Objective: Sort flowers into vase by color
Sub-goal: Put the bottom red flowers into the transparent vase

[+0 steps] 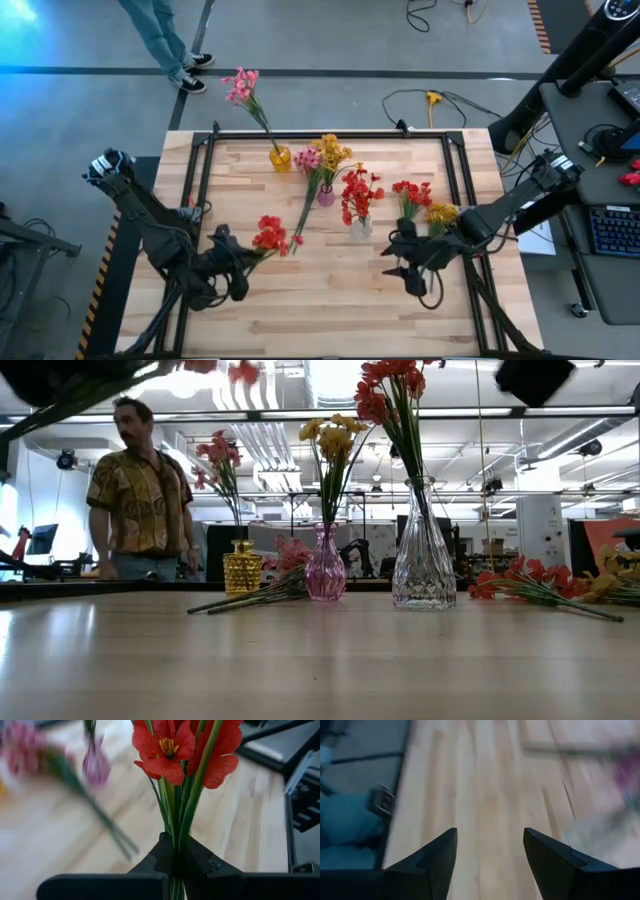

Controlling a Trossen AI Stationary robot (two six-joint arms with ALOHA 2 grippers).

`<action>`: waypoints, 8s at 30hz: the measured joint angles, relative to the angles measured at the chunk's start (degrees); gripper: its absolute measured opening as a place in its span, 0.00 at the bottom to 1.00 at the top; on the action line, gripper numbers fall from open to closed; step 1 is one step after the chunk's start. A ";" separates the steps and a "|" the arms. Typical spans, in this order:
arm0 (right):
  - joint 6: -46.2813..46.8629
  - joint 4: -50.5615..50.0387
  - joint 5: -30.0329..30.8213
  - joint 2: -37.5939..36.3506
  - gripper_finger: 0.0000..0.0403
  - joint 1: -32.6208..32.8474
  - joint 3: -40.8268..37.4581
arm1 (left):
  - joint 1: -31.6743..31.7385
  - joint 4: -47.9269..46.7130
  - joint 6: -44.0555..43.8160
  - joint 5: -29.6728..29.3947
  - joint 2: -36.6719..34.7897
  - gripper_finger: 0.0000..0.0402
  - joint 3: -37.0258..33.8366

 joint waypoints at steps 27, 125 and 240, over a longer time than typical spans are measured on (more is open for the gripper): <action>-22.82 35.41 5.98 15.74 0.55 0.97 0.95 | 2.00 64.18 70.02 -2.39 11.73 0.01 0.00; -26.61 28.46 13.12 26.17 0.05 -1.50 19.41 | 8.73 88.67 79.65 -4.14 22.12 0.47 0.00; -14.44 27.35 43.59 -1.15 0.24 -4.71 -5.60 | 10.30 21.67 35.62 -12.01 5.75 0.50 0.02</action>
